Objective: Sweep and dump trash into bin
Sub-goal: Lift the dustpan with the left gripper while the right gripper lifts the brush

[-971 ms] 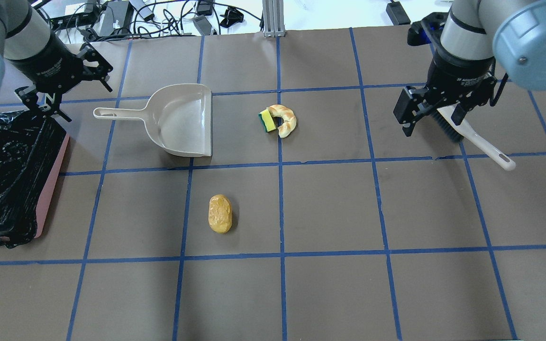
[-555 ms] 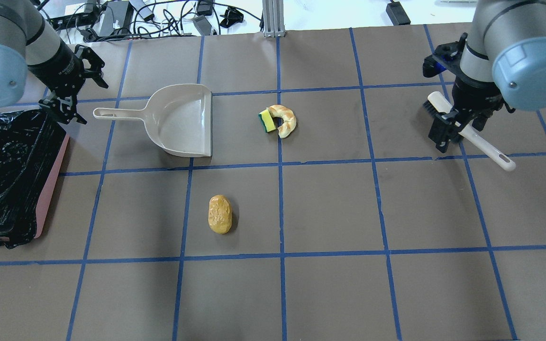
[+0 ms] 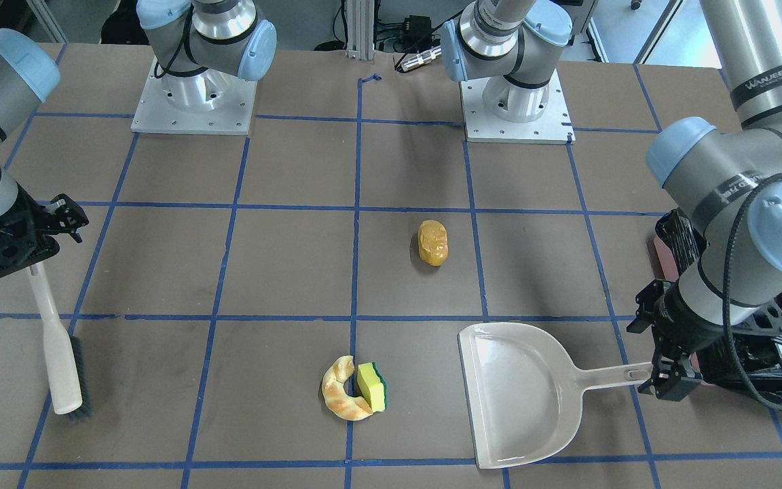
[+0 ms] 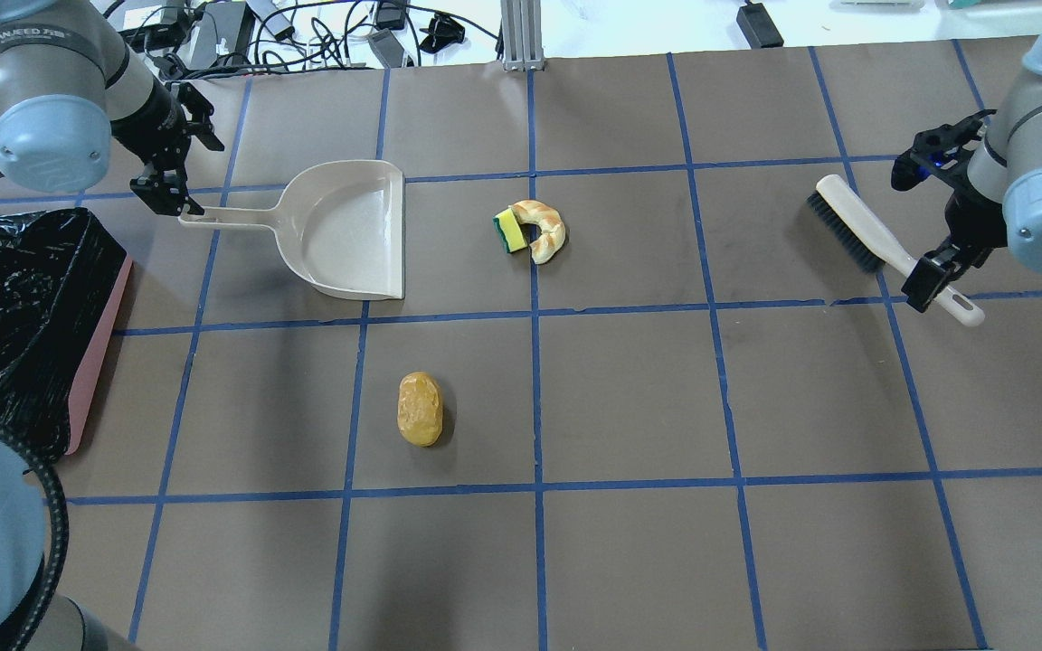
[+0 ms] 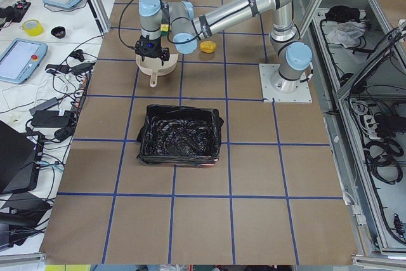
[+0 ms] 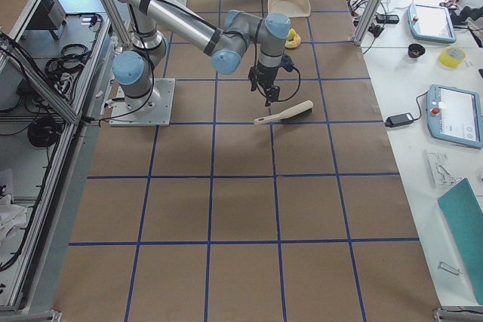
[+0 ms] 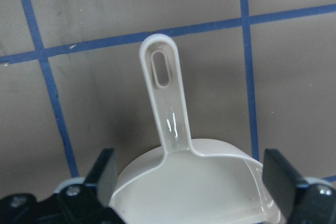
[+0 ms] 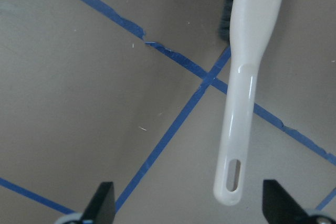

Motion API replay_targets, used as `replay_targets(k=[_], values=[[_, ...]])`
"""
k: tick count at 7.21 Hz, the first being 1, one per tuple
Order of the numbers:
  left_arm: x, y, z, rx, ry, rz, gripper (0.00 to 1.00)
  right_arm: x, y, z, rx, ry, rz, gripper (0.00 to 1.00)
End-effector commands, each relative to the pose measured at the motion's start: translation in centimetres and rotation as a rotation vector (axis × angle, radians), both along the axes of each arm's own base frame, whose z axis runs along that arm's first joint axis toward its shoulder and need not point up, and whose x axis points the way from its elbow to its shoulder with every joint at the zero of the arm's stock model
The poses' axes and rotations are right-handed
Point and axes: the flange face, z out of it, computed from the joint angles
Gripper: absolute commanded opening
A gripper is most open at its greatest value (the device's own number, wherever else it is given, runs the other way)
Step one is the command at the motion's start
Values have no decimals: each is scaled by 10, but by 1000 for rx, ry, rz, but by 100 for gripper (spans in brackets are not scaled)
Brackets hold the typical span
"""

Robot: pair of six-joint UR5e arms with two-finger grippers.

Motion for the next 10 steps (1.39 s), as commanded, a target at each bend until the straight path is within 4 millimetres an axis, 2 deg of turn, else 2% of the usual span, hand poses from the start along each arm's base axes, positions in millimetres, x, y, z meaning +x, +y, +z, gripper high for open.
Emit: replay_targets(k=[1, 2, 5, 6, 8, 9, 10], values=[[12, -19, -34, -14, 25, 51, 100, -27, -7, -28, 5, -6, -28, 95], [11, -18, -50, 11, 42, 88, 100, -30, -11, -32, -17, 0, -33, 94], [14, -20, -72, 44, 38, 97, 100, -35, -16, -50, -1, 0, -36, 91], [15, -19, -72, 48, 35, 105, 100, -36, -17, -60, 19, -3, -36, 89], [30, -15, -68, 67, 28, 131, 100, -36, -16, -62, 25, -10, -37, 84], [30, -14, -66, 69, 27, 133, 100, -38, -16, -63, 26, -12, -41, 74], [29, -12, -79, 89, 33, 133, 100, -38, -16, -62, 25, -10, -40, 55]])
